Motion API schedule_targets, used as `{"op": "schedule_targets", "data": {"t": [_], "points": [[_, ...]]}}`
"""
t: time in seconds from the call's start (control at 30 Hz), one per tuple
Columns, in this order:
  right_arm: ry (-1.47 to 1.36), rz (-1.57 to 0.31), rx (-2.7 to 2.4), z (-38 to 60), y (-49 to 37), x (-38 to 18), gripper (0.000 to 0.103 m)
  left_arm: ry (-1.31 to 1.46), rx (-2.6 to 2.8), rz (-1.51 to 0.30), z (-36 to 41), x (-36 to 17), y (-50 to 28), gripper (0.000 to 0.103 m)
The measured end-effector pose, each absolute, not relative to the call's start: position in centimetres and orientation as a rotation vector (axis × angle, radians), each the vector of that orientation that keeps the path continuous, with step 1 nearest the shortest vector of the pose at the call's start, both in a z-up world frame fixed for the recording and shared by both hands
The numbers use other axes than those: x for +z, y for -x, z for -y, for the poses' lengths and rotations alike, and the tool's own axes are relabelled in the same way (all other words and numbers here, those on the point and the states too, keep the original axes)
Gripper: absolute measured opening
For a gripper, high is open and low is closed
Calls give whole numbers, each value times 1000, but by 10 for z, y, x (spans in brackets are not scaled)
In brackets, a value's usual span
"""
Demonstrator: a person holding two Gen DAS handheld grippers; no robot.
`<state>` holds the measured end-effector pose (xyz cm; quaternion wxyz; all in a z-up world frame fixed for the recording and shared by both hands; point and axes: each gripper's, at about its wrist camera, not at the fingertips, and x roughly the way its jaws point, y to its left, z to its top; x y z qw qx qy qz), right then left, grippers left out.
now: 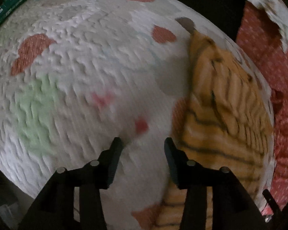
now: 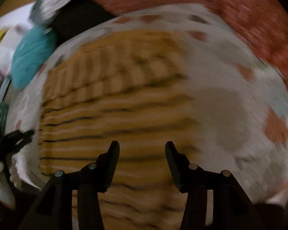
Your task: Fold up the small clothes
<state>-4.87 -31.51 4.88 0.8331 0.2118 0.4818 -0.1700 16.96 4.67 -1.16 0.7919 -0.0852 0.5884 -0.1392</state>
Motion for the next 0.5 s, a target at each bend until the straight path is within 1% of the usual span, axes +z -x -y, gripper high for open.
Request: {"op": "schedule_targets", "data": {"t": [0.1, 0.17, 0.27, 0.37, 0.5], "points": [[-535, -1004, -405, 337, 89, 39, 55, 152, -327, -1252, -42, -14, -132, 56], [-603, -1001, -402, 345, 110, 28, 56, 139, -336, -1251, -42, -17, -108, 67], [-683, -999, -350, 346, 126, 12, 56, 193, -372, -1322, -47, -31, -75, 69], [-740, -986, -278, 337, 132, 1, 56, 190, -364, -1337, -49, -36, -51, 70], [-748, -1001, -215, 319, 134, -9, 58, 285, -366, -1453, -58, -61, -31, 71]]}}
